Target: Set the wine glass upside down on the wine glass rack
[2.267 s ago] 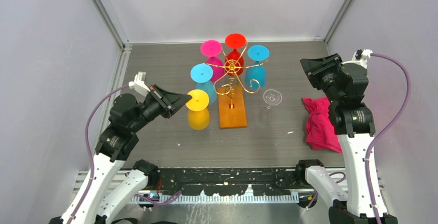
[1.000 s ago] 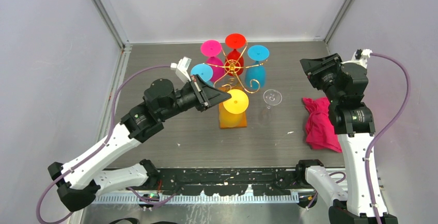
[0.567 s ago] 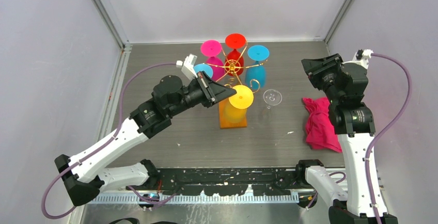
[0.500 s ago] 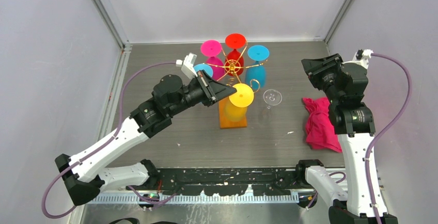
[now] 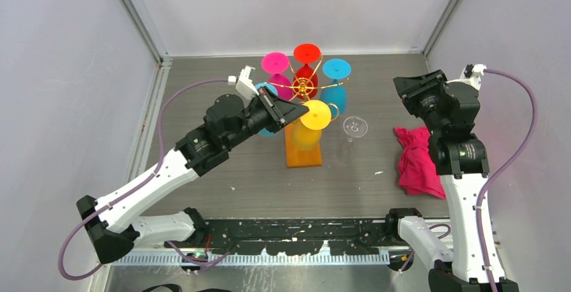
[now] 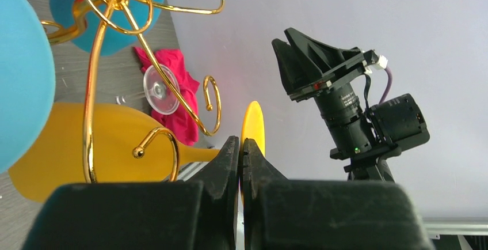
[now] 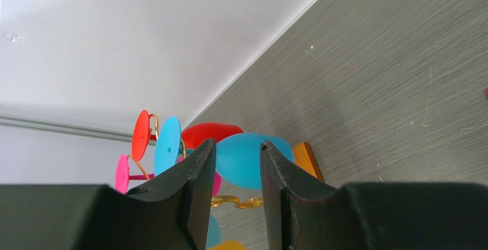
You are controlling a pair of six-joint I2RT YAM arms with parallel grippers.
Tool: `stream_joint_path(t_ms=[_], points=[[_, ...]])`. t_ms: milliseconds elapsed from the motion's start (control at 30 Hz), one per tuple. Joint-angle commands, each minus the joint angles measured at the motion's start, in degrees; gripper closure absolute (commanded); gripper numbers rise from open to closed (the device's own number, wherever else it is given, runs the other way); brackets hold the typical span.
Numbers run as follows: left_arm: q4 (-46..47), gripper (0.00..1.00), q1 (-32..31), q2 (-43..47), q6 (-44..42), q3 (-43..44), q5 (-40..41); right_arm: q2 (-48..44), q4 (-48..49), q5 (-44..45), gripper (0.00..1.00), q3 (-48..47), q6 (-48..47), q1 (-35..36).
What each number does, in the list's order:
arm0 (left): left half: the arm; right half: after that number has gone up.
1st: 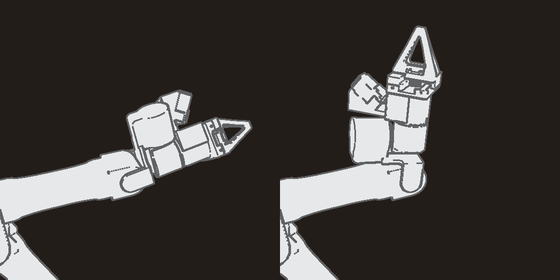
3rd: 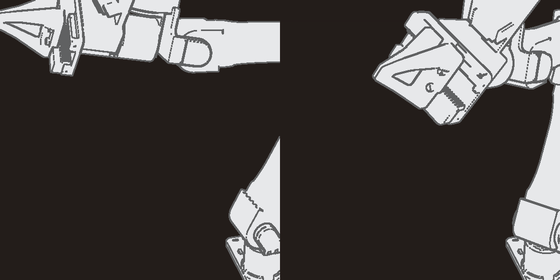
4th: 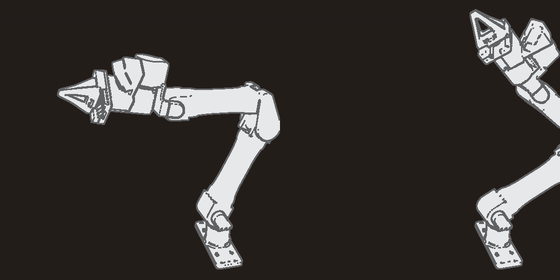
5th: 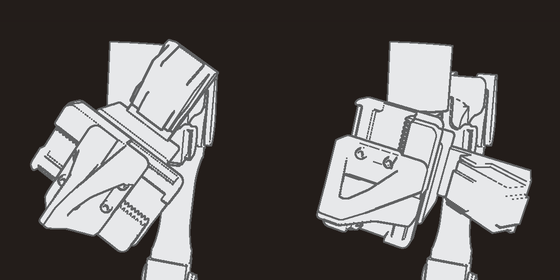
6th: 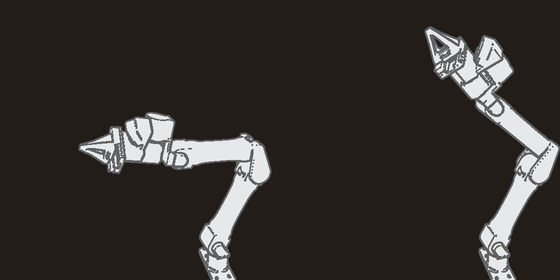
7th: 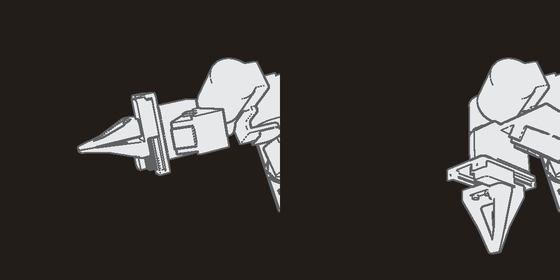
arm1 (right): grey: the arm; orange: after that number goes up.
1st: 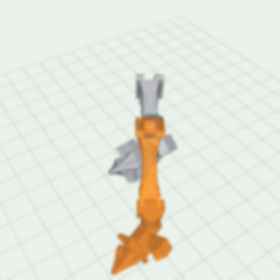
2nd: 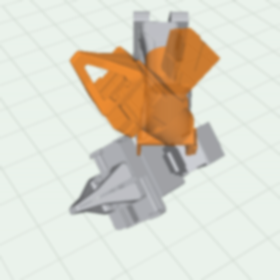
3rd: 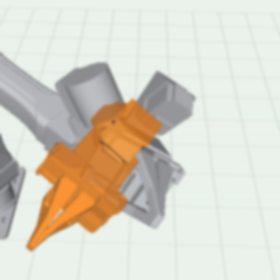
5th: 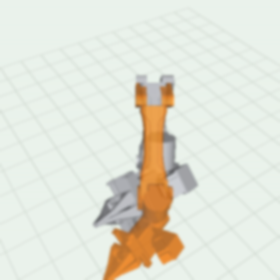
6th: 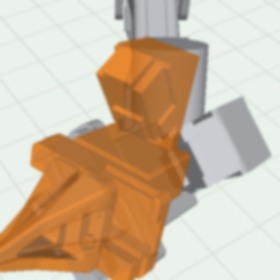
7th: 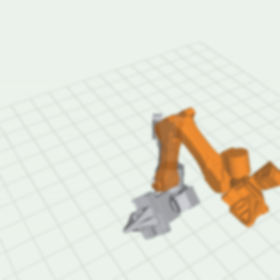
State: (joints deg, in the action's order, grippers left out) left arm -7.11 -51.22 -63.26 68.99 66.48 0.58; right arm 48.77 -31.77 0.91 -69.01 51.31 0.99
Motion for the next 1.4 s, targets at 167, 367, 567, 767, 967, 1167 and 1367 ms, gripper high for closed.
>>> stream_joint_path(t_ms=[167, 367, 567, 767, 967, 1167, 1367], points=[[-0.7, 0.99, -0.5, 1.3, -0.5, 3.5, 7.3, -0.1, 1.6, 1.0, 0.6, -2.4, -1.2, -0.3], [-2.0, 0.99, -0.5, 2.7, 0.0, 2.5, 10.3, -0.1, 1.5, 1.1, 0.6, -2.3, -1.4, -0.2], [-2.4, 0.99, -0.5, 3.8, 0.0, 1.5, 13.0, 0.0, 1.5, 1.3, 0.6, -2.3, -1.5, -0.2], [-3.1, 0.99, -0.5, 4.8, 0.1, 0.4, 14.7, -0.1, 1.3, 1.3, 0.6, -2.4, -1.7, 0.0], [-2.7, 1.0, -0.5, 4.8, -0.1, -0.4, 15.1, -0.2, 1.1, 1.4, 0.6, -2.5, -1.7, 0.0], [-0.7, 0.99, -0.5, 3.5, -0.3, -1.2, 14.3, -0.6, 0.4, 2.0, 0.6, -2.9, -2.4, 0.3], [0.7, 0.99, -0.5, 2.4, -0.3, -1.1, 13.9, -0.9, -0.4, 2.8, 0.6, -3.4, -3.3, 0.6]])
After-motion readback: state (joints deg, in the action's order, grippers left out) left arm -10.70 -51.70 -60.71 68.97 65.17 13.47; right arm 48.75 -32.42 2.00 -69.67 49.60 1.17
